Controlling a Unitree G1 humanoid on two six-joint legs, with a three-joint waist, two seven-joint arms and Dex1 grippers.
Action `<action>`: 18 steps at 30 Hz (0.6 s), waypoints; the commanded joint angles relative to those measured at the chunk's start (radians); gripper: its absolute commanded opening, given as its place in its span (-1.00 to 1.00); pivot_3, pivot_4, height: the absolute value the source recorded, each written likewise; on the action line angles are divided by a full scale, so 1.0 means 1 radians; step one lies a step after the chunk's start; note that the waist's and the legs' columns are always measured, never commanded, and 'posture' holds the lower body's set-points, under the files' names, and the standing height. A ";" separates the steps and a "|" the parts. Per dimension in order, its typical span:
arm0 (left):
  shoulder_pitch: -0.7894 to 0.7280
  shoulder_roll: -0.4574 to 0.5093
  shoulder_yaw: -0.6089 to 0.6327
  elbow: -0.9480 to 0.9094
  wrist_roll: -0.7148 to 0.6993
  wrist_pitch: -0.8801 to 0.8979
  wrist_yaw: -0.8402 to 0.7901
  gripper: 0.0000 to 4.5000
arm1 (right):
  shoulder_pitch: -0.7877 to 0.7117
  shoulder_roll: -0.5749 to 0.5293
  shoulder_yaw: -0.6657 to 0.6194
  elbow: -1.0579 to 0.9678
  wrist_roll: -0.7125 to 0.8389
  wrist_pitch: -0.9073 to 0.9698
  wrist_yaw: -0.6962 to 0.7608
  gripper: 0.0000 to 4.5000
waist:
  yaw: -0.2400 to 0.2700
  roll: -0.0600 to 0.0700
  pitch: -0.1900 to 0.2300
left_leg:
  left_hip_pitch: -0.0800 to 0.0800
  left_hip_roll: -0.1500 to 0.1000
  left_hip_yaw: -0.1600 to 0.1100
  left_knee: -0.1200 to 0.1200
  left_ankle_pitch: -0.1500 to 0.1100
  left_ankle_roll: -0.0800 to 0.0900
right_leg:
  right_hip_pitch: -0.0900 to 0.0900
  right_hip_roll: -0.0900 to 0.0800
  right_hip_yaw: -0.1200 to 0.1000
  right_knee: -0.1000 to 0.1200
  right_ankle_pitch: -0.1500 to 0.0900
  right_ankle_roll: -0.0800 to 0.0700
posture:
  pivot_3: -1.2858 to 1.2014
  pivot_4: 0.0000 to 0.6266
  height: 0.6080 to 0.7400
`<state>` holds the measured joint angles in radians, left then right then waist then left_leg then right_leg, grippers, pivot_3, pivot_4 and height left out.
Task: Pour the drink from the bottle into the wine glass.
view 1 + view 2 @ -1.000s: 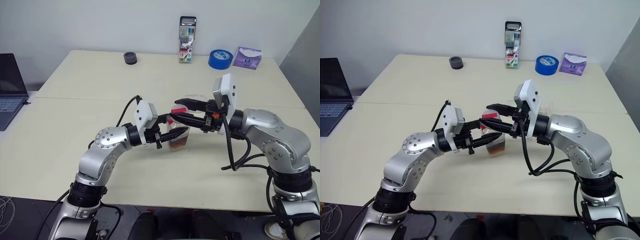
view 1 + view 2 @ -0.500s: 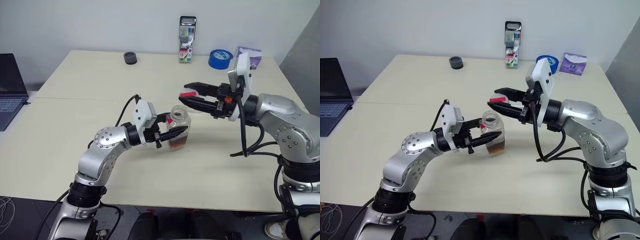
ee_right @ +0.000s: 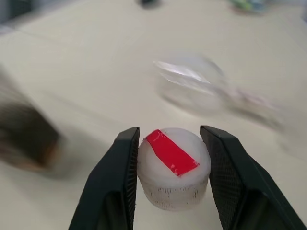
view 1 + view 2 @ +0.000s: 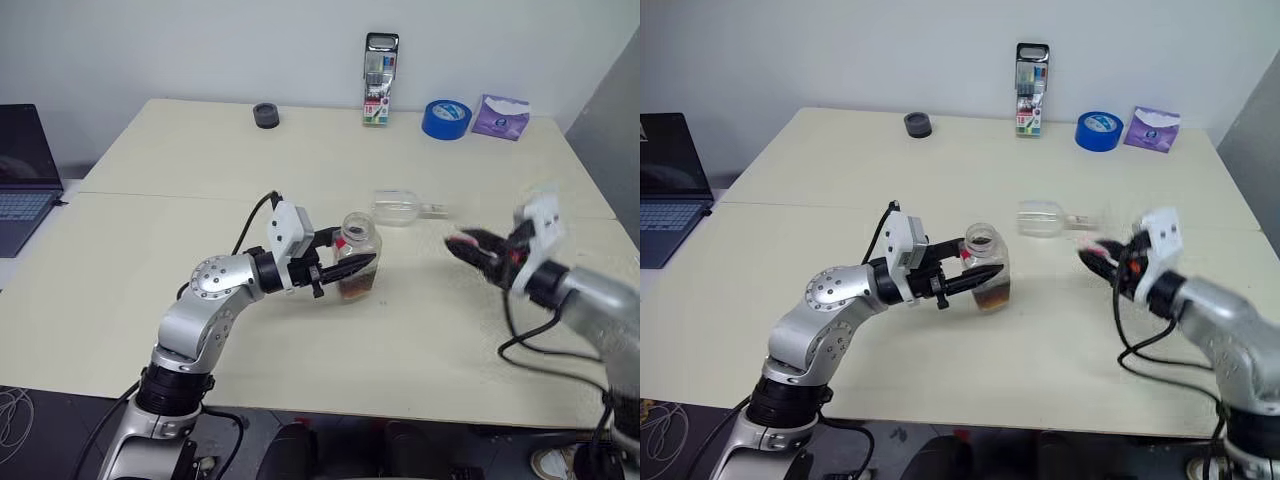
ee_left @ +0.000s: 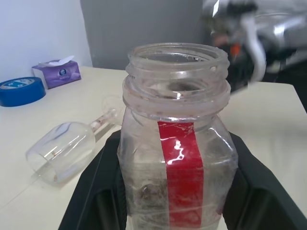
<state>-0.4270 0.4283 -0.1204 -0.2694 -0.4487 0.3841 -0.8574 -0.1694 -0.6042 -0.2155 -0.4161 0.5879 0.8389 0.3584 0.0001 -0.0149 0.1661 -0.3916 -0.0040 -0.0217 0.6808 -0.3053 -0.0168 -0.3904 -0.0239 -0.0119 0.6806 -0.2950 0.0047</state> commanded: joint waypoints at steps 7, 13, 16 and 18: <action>0.001 -0.005 -0.001 -0.067 -0.008 -0.008 0.004 -0.06 | 0.093 0.145 0.069 0.079 -0.281 -0.124 -0.224 -0.21 | -0.011 0.001 0.000 | 0.003 0.001 0.002 -0.001 0.002 -0.004 | 0.000 0.002 0.002 0.001 0.000 0.000 | 0.03 -0.52 1.00; 0.000 0.001 0.005 -0.066 -0.009 -0.008 0.002 -0.06 | 0.094 0.174 0.062 0.066 -0.305 -0.104 -0.229 0.33 | -0.007 0.001 0.000 | 0.003 0.001 0.002 -0.001 0.002 -0.004 | 0.001 0.002 0.002 0.000 0.000 0.000 | 0.03 -0.52 1.00; -0.004 -0.002 0.003 -0.061 -0.008 -0.011 0.003 -0.06 | 0.082 0.163 0.072 0.057 -0.314 -0.091 -0.213 0.81 | -0.007 0.001 0.000 | 0.003 0.001 0.002 -0.001 0.002 -0.004 | 0.001 0.002 0.002 0.000 0.000 0.000 | 0.03 -0.52 1.00; -0.005 -0.007 0.000 -0.058 -0.006 -0.013 0.005 -0.06 | 0.070 0.156 0.066 0.055 -0.315 -0.078 -0.209 0.99 | -0.007 0.001 0.000 | 0.003 0.001 0.002 -0.001 0.002 -0.003 | 0.001 0.002 0.002 0.001 0.000 0.000 | 0.03 -0.52 1.00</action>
<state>-0.4230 0.4275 -0.1238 -0.2844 -0.4484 0.3868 -0.8564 -0.0813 -0.4337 -0.1411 -0.3263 0.2843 0.7553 0.1388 -0.0071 -0.0135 0.1658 -0.3887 -0.0032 -0.0200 0.6802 -0.3033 -0.0202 -0.3895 -0.0222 -0.0097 0.6812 -0.2951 0.0049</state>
